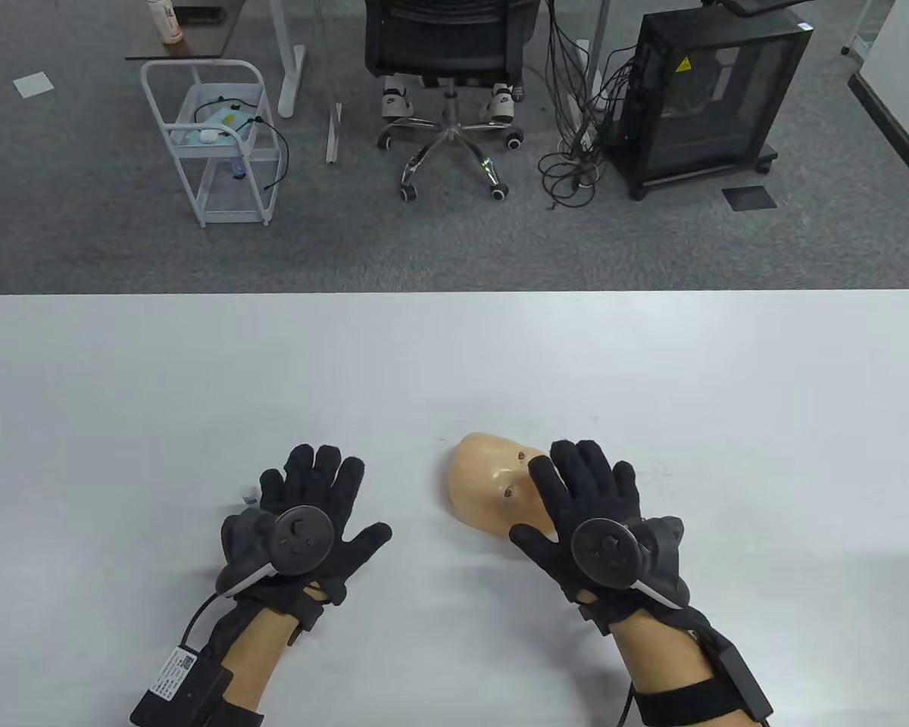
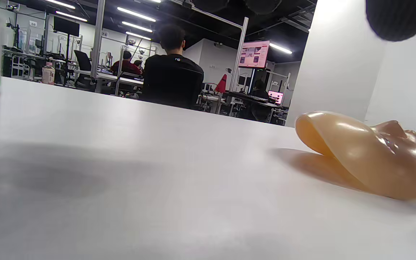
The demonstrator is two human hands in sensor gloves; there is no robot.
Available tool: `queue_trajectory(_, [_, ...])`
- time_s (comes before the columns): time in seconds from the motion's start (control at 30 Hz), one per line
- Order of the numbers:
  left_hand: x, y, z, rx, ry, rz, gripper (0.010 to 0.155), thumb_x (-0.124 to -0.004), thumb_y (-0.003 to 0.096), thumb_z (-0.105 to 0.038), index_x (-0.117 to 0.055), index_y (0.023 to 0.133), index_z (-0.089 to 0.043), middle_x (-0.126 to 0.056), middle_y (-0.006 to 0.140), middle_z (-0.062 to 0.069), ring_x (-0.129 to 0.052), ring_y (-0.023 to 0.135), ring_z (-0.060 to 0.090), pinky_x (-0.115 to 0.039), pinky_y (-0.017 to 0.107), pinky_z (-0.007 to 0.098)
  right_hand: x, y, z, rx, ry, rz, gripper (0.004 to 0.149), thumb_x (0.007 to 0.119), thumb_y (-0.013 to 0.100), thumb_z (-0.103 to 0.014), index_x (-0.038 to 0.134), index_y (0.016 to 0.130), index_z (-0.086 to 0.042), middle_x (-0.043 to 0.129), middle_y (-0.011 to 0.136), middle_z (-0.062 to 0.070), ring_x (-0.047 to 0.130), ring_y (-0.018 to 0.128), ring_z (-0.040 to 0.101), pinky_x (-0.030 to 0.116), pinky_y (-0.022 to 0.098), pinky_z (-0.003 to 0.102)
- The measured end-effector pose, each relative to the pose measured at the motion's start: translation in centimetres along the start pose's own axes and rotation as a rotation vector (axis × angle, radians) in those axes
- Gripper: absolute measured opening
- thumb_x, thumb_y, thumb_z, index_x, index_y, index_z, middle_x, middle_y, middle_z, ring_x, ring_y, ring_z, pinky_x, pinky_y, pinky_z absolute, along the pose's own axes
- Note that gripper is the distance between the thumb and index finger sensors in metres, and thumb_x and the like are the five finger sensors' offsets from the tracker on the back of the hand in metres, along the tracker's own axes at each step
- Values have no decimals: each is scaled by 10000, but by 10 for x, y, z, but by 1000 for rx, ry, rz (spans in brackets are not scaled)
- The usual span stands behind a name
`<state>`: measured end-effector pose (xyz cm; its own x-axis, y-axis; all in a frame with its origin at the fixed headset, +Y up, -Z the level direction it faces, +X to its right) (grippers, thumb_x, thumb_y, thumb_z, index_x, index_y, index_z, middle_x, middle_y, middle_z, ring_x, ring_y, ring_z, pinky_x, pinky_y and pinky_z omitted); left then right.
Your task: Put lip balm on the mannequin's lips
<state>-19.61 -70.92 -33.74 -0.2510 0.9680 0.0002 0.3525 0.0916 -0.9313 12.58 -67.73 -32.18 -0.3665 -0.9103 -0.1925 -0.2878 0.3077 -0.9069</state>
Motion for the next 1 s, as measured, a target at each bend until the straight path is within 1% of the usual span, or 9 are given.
queue_trajectory(0.23, [-2,1,-1,-6,9,11,876,-682,549,-778,-362,1145,-221,-325,1211,175,-264,1098,550,-276,680,755,1,0,2,6,13,-8,866,814,461,-713,492,1116,-248,437,1219,123,448,1097,471,417,697,729])
queue_trajectory(0.33, [2,1,3,-5,-5,-4,868,-692,550,-771,-382,1143,-218,-343,1209,178,-284,1097,553,-293,682,755,2,0,2,6,17,-11,864,814,461,-713,495,1115,-249,439,1219,123,449,1097,471,417,697,729])
queue_trajectory(0.6, [3,2,10,-1,-41,11,852,-708,556,-755,-405,1142,-217,-362,1209,179,-309,1099,554,-318,688,754,8,2,3,-1,54,-47,857,814,463,-708,504,1114,-243,446,1217,128,452,1096,472,426,698,729])
queue_trajectory(0.8, [11,-2,7,-8,-34,-17,843,-714,556,-751,-424,1140,-217,-385,1207,180,-338,1099,556,-336,689,754,11,5,-3,-30,50,-51,835,818,463,-699,541,1102,-238,489,1209,121,479,1096,466,454,701,723])
queue_trajectory(0.87, [12,-2,5,-12,-38,-17,839,-715,557,-750,-426,1140,-219,-392,1207,179,-346,1099,556,-340,691,754,12,10,-6,-47,55,-48,817,824,463,-689,574,1090,-228,538,1194,124,514,1090,460,477,701,717])
queue_trajectory(1.0, [15,-2,2,-20,-35,-23,844,-718,557,-748,-423,1140,-214,-405,1207,177,-362,1099,557,-353,692,752,17,26,-17,-91,116,-116,787,836,468,-668,613,1071,-213,571,1176,129,546,1081,455,521,698,701])
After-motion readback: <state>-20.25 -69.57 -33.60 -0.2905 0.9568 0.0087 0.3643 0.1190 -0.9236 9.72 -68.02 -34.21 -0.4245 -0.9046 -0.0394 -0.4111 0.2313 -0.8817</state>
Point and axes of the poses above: the tracker on the back of each hand, its own z axis roughly to the little-finger side, its own y axis roughly from the wrist to the fingertips, x = y × z, the point moved 5 cm from there along y, roughly from the wrist to the fingertips
